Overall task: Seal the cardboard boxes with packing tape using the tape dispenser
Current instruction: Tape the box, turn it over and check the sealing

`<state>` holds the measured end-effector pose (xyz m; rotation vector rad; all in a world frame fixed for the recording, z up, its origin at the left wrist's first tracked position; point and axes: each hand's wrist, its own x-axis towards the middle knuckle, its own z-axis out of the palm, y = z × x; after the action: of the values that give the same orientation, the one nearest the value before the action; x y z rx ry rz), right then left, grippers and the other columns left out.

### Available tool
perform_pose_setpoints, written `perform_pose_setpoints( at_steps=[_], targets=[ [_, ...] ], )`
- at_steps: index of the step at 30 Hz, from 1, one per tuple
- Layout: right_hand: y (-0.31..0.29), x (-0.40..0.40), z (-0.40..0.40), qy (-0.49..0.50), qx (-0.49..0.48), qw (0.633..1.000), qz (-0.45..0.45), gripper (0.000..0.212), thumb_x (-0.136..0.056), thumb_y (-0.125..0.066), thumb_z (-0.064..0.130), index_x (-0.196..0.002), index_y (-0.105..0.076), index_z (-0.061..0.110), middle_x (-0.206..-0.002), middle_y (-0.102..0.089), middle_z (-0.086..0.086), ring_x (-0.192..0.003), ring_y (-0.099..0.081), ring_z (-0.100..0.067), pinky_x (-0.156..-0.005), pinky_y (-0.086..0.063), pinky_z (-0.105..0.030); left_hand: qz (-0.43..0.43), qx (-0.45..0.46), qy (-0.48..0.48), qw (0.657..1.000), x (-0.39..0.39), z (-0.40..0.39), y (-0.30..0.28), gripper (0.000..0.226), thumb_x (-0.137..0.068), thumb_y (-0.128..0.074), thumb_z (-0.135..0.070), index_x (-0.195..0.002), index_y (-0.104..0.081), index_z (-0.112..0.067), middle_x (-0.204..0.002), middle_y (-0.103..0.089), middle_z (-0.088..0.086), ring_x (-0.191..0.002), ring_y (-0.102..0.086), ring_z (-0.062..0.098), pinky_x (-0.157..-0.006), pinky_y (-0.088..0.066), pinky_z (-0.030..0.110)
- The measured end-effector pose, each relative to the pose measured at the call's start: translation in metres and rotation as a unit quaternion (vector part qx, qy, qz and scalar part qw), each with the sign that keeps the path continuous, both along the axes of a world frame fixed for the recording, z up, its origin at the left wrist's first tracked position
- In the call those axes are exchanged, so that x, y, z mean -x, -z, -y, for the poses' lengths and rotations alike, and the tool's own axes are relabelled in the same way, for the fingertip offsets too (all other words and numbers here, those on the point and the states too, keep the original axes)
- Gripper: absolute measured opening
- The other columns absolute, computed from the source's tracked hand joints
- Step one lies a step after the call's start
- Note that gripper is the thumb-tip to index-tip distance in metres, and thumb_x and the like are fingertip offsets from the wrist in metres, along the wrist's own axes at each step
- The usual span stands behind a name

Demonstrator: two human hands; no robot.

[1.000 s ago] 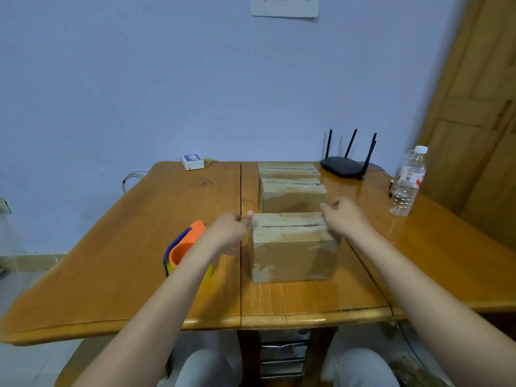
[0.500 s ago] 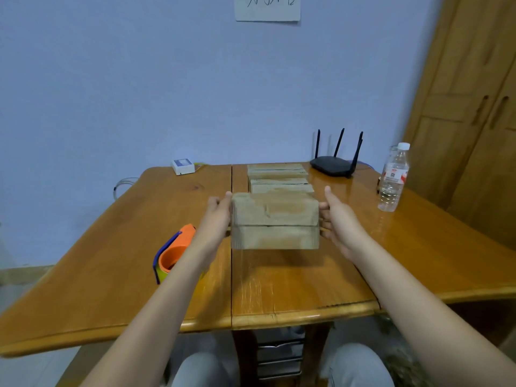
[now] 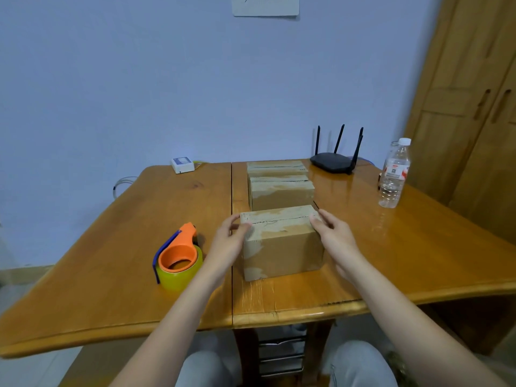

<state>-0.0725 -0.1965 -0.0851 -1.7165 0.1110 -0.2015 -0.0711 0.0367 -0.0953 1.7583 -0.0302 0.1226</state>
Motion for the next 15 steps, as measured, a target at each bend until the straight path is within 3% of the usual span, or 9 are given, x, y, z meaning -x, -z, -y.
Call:
perform_pose_setpoints(
  at_steps=[4, 9, 15],
  targets=[
    [-0.002, -0.007, 0.003, 0.007, 0.011, 1.0, -0.01, 0.048, -0.103, -0.053, 0.04, -0.147, -0.05, 0.022, -0.143, -0.052, 0.007, -0.124, -0.045, -0.009, -0.101, -0.038, -0.028, -0.016, -0.009, 0.021, 1.0, -0.001, 0.002, 0.002, 0.056, -0.098, -0.057, -0.04, -0.148, -0.033, -0.034, -0.133, -0.053, -0.001, -0.115, -0.055, 0.012, -0.088, -0.049, 0.027],
    [-0.006, -0.012, 0.005, 0.009, 0.002, 0.999, -0.047, 0.053, -0.107, -0.037, 0.047, -0.151, -0.045, 0.018, -0.152, -0.047, 0.0, -0.141, -0.041, -0.021, -0.117, -0.033, -0.04, -0.041, 0.016, 0.045, 0.998, -0.007, -0.004, -0.003, 0.058, -0.098, -0.058, -0.038, -0.151, -0.034, -0.034, -0.139, -0.05, -0.005, -0.124, -0.051, 0.017, -0.105, -0.046, 0.04],
    [-0.01, -0.014, 0.006, -0.02, 0.05, 0.997, -0.055, 0.042, -0.1, -0.054, 0.045, -0.137, -0.058, 0.024, -0.136, -0.06, 0.004, -0.124, -0.054, -0.017, -0.111, -0.042, -0.041, -0.064, 0.004, 0.102, 0.993, -0.016, -0.017, -0.016, 0.049, -0.098, -0.06, -0.032, -0.146, -0.047, -0.034, -0.136, -0.058, -0.011, -0.127, -0.051, 0.016, -0.109, -0.042, 0.045]
  ],
)
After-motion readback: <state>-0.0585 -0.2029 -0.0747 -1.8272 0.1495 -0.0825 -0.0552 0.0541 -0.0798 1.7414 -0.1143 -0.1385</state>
